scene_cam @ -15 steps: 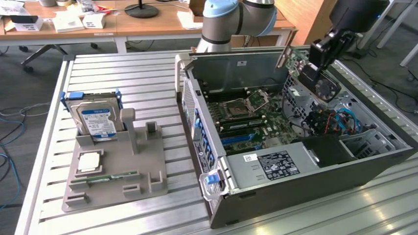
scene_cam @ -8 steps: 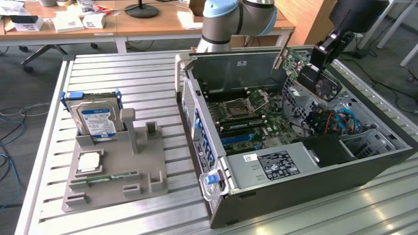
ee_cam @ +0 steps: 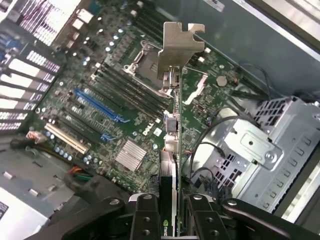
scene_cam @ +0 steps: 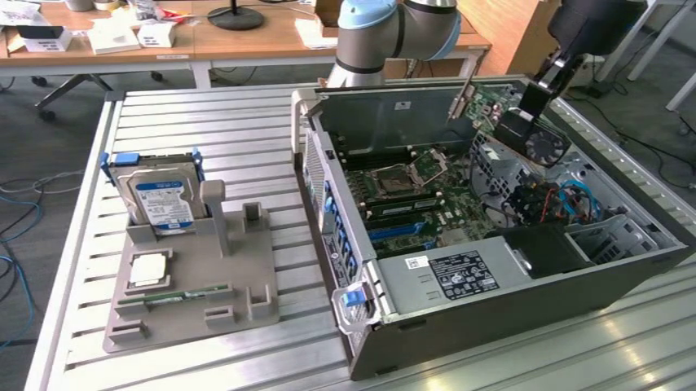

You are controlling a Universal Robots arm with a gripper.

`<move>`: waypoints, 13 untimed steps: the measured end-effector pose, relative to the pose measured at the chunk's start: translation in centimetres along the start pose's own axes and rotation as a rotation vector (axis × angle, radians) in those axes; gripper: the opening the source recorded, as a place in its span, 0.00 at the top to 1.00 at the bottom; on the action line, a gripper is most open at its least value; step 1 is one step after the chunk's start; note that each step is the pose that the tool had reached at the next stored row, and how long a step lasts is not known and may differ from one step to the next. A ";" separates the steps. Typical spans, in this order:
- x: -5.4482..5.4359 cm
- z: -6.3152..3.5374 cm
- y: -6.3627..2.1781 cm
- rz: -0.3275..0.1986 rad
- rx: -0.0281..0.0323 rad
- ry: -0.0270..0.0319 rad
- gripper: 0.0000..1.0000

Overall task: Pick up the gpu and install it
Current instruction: 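Insert the gpu into the slot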

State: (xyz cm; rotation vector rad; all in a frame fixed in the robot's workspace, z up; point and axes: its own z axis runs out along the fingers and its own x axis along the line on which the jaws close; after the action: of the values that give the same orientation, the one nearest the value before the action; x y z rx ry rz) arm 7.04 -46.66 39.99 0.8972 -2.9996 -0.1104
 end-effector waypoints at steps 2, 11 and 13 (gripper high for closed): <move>0.0 0.02 0.00 -0.037 -0.0004 0.0025 0.73; 0.0 0.08 -0.01 -0.200 -0.0024 0.0140 0.73; 0.0 0.09 -0.01 -0.236 -0.0028 0.0165 0.73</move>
State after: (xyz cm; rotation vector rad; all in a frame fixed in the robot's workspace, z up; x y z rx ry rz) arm 7.04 -46.66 39.89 1.2414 -2.8655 -0.1077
